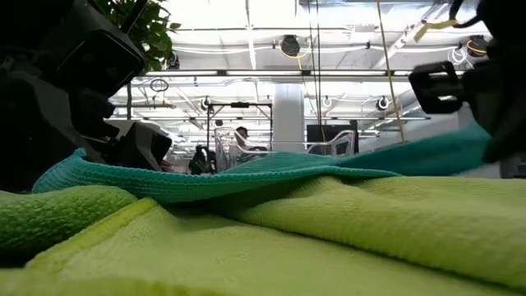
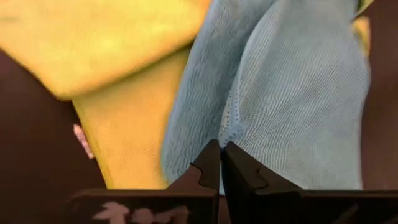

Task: Fold microfiber towels
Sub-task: Fold the blue towel

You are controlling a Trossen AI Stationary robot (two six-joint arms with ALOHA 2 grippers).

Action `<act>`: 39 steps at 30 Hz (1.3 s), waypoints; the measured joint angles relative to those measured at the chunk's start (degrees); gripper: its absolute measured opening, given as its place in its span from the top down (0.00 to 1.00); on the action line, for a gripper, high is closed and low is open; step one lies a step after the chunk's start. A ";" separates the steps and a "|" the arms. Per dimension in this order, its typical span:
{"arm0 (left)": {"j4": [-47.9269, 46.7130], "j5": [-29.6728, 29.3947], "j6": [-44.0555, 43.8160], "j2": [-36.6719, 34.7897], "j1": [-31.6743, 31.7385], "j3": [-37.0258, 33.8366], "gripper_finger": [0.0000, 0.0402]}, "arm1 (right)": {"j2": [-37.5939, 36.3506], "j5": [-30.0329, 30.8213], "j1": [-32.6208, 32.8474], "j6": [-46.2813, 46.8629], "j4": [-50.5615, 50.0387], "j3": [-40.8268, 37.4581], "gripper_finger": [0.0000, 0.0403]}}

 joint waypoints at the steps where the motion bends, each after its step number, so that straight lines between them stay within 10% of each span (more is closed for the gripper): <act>1: 0.57 0.83 -0.02 0.00 -0.02 0.00 0.47 | 0.58 0.26 0.30 0.56 -0.03 0.00 1.00; 18: -1.30 4.21 1.34 -6.63 -0.28 -0.04 0.47 | 3.20 4.50 2.09 2.20 -0.88 -0.03 1.00; 39: -23.20 -10.87 -8.04 -13.79 -6.27 3.98 0.47 | 3.22 4.55 1.59 3.61 8.58 -6.23 1.00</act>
